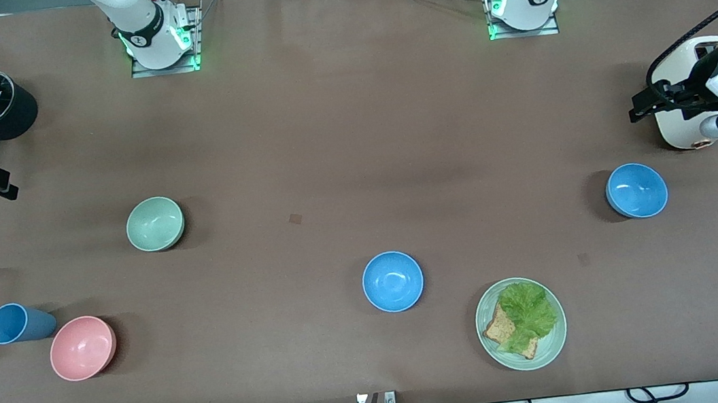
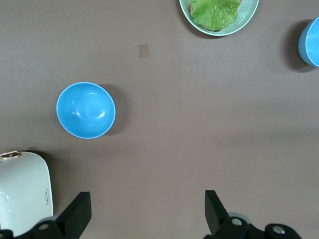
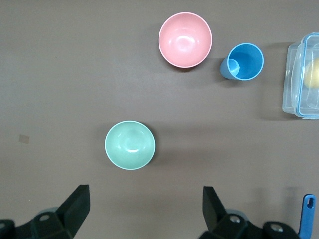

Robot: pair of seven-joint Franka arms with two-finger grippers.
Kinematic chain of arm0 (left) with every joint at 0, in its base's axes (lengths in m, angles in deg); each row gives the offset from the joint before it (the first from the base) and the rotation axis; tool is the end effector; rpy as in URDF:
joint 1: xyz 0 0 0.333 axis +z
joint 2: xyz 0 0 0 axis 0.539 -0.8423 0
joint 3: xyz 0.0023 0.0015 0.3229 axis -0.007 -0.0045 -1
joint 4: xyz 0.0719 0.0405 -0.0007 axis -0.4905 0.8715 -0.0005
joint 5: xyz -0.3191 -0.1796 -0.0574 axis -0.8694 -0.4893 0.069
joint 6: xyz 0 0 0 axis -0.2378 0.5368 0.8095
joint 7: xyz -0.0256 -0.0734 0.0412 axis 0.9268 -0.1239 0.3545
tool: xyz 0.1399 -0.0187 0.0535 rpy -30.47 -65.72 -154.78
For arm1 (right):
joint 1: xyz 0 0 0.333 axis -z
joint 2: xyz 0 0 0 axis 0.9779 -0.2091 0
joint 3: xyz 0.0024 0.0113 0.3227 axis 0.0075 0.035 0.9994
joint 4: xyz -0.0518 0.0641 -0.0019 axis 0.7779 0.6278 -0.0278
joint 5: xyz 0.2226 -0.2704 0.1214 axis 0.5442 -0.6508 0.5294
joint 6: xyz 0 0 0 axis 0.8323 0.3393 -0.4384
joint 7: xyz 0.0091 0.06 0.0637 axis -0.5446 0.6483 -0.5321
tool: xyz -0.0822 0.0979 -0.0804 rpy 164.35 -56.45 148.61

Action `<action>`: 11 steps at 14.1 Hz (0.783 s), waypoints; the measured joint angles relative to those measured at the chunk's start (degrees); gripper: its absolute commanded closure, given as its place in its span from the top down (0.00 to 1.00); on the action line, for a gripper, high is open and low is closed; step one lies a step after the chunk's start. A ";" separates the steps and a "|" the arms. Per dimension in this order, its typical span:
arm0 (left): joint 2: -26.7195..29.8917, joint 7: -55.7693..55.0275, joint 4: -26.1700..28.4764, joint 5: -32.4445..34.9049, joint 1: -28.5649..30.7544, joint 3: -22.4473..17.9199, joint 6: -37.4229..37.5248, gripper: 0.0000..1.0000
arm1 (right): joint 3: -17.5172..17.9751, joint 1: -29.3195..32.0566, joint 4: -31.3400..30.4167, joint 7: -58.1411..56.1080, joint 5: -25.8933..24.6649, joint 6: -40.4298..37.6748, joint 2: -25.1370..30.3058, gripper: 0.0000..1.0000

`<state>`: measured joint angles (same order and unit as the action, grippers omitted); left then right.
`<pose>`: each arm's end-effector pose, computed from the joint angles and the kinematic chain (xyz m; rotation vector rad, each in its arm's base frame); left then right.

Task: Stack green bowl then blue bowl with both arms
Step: 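Reach the right gripper toward the pale green bowl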

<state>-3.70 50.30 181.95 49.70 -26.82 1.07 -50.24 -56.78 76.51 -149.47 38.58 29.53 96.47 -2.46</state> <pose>0.5492 0.0039 0.5121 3.0497 -0.0317 -0.1403 0.5650 -0.0405 0.5528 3.1364 -0.0445 0.0436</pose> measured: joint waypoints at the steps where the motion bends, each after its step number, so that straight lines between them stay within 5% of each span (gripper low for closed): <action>1: 0.00 0.00 -0.02 0.00 -0.02 0.03 0.00 1.00 | 0.00 0.00 0.00 0.00 0.00 0.00 0.00 1.00; 11: -0.24 0.00 -0.58 0.00 -0.10 0.21 -0.01 1.00 | -0.02 0.12 -1.02 -0.03 -0.11 -0.01 -0.67 1.00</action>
<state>-3.94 50.30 181.37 49.70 -26.92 1.27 -50.25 -56.80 76.63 -150.49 38.55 29.43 96.47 -3.13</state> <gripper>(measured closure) 0.000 0.000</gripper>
